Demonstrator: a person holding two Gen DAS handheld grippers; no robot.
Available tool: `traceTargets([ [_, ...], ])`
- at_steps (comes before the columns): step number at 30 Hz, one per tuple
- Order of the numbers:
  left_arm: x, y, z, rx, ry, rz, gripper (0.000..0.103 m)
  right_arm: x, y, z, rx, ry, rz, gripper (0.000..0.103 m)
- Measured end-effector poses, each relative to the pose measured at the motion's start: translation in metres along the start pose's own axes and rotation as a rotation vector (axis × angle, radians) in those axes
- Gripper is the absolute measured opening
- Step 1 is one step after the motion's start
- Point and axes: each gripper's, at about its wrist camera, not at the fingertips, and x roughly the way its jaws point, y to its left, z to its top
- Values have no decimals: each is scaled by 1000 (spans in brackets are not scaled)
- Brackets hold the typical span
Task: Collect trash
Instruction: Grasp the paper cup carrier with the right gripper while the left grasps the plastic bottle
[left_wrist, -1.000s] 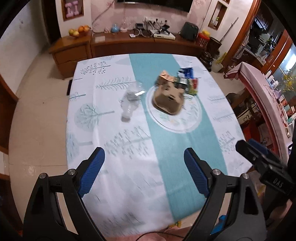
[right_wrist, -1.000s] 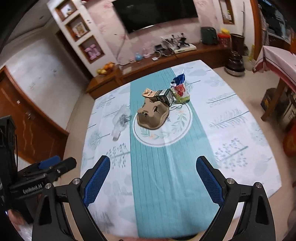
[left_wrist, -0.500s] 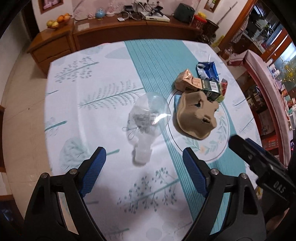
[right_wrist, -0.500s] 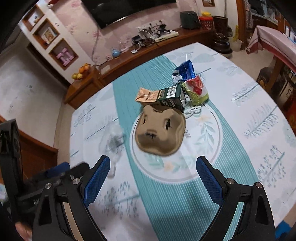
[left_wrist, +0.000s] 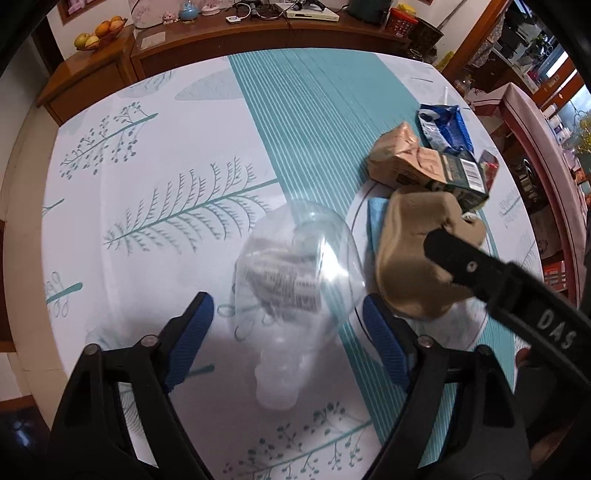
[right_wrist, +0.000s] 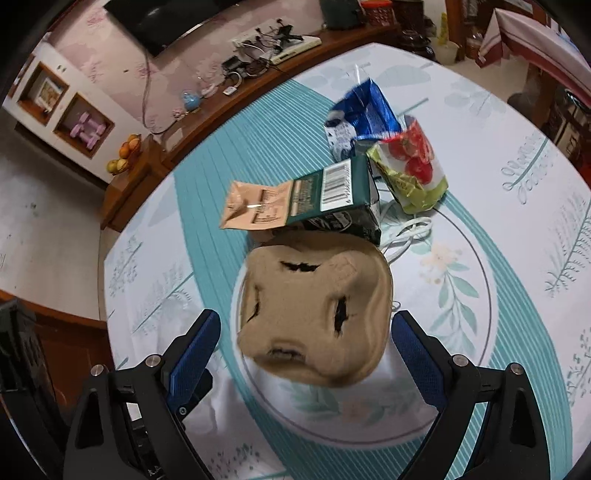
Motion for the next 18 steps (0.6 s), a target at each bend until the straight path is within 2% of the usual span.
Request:
traceTargets([
  [3,9,1,6,-18,19,-12,61,10,-5,1,17,9,16,87],
  [4,10,1,7,-24,18,-12,60,10,-7,1,19,5,37,74],
  [9,4,-5,2,-15,-24,-23,57,3,-9,-5,-33,-8,45,68],
  [18,-20,-22,-25,-4,-48,-38,54,-36,-50,-35,-1,-20,106,65],
])
